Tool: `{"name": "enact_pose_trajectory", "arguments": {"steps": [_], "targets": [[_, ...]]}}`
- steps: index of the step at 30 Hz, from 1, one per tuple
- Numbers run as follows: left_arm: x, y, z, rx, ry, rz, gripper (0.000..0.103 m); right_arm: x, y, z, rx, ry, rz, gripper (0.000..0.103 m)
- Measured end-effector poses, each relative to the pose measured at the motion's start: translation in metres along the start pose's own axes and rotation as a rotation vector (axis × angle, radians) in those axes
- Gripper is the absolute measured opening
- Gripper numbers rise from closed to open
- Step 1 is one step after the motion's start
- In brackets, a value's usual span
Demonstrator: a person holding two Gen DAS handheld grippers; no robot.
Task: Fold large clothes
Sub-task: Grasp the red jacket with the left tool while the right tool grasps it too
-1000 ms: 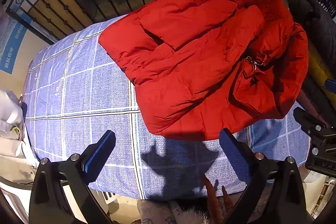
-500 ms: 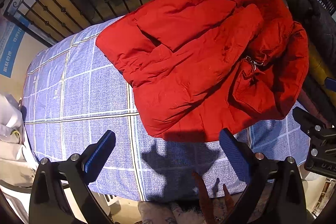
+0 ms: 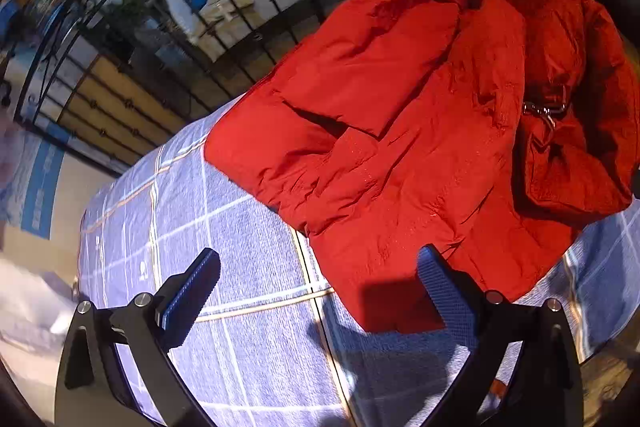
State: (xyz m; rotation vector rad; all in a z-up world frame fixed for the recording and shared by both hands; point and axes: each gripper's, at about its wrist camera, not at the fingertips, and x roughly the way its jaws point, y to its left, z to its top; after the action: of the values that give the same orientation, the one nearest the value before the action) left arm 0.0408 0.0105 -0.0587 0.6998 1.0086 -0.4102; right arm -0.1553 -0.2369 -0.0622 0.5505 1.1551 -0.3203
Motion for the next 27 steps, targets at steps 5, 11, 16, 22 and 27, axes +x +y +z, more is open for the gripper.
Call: {"name": "enact_pose_trajectory", "arguments": {"steps": [5, 11, 16, 22, 27], "targets": [[0.026, 0.003, 0.034, 0.086, -0.04, -0.068, 0.097, 0.071, -0.006, -0.031, 0.098, 0.071, 0.066, 0.088], [0.059, 0.003, 0.096, 0.153, -0.086, -0.073, 0.097, 0.143, 0.024, -0.037, 0.139, 0.058, -0.001, 0.049], [0.097, 0.005, 0.148, 0.167, -0.119, 0.002, 0.097, 0.143, 0.041, -0.036, 0.053, 0.017, -0.007, 0.023], [0.177, -0.008, 0.184, 0.146, 0.014, -0.023, 0.092, 0.107, 0.056, -0.043, -0.071, -0.031, -0.01, 0.019], [0.191, -0.033, 0.181, 0.114, 0.069, -0.108, 0.009, 0.094, 0.079, -0.042, -0.114, -0.069, -0.028, 0.017]]}}
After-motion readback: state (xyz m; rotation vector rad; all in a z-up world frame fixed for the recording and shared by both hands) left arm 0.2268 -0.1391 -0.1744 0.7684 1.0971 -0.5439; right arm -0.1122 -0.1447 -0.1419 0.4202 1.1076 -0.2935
